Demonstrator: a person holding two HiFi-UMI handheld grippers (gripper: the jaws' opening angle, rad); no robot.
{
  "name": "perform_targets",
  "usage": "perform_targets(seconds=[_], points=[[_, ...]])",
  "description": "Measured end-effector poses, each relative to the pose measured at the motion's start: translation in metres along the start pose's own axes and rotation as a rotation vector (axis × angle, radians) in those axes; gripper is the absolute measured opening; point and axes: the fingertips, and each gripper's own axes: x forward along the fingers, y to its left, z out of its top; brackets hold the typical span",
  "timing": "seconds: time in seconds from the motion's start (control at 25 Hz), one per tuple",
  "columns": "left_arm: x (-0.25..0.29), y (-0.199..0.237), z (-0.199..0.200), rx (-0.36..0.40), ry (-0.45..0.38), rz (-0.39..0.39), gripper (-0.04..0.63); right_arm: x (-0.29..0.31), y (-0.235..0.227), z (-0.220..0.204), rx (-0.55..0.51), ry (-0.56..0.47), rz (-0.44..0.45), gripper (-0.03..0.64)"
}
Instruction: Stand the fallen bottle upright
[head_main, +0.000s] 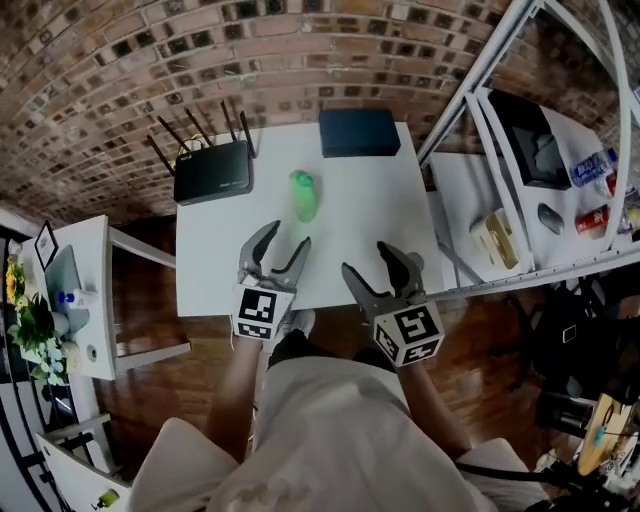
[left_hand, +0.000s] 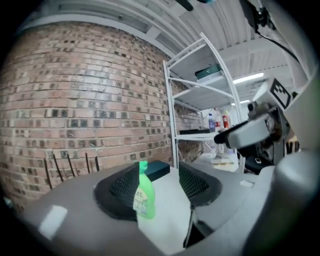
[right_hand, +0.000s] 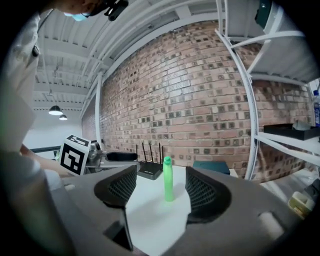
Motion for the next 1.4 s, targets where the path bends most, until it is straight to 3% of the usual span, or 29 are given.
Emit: perform_targets(seconds=[0.08,0.28,0.4,0.52,0.68,0.88,0.96,1.04,1.2,1.4], points=[[-0.023,-0.024,0.021,-0.090,-0.059,0.076,0.307,-0.029,0.002,-0.004,0.009,-0.022,0.033,0.294],[-0.077,-0.097,0.064,-0.177,-0.184,0.317,0.319,-0.120,-0.024,-0.007,0.006,-0.117,0.025,0.295],[-0.112,-0.169,0.055,-0.205,-0.153,0.407,0.311,-0.185,-0.047,-0.025,0.006,-0.154,-0.030,0.293],[-0.130,-0.228,0.042,-0.158,-0.091,0.441,0.301,-0.236,-0.052,-0.045,-0.052,-0.137,-0.039,0.291],[-0.148,-0.280,0.054,-0.124,-0.042,0.442,0.295,-0.285,-0.056,-0.044,-0.043,-0.119,-0.075,0.270],[-0.179,-0.290,0.090,-0.079,-0.085,0.475,0.293,-0.310,-0.040,0.013,-0.169,-0.255,-0.116,0.272],[-0.200,-0.289,0.089,-0.077,-0.082,0.500,0.293,-0.312,-0.027,0.015,-0.179,-0.277,-0.135,0.334],[-0.227,-0.284,0.093,-0.062,-0.100,0.546,0.293,-0.313,-0.017,0.012,-0.165,-0.282,-0.145,0.397],[-0.278,-0.267,0.109,-0.006,-0.182,0.657,0.263,-0.310,0.011,0.010,-0.151,-0.262,-0.116,0.399],[-0.304,-0.254,0.089,-0.040,-0.172,0.671,0.261,-0.295,0.045,-0.002,-0.147,-0.206,-0.064,0.399]])
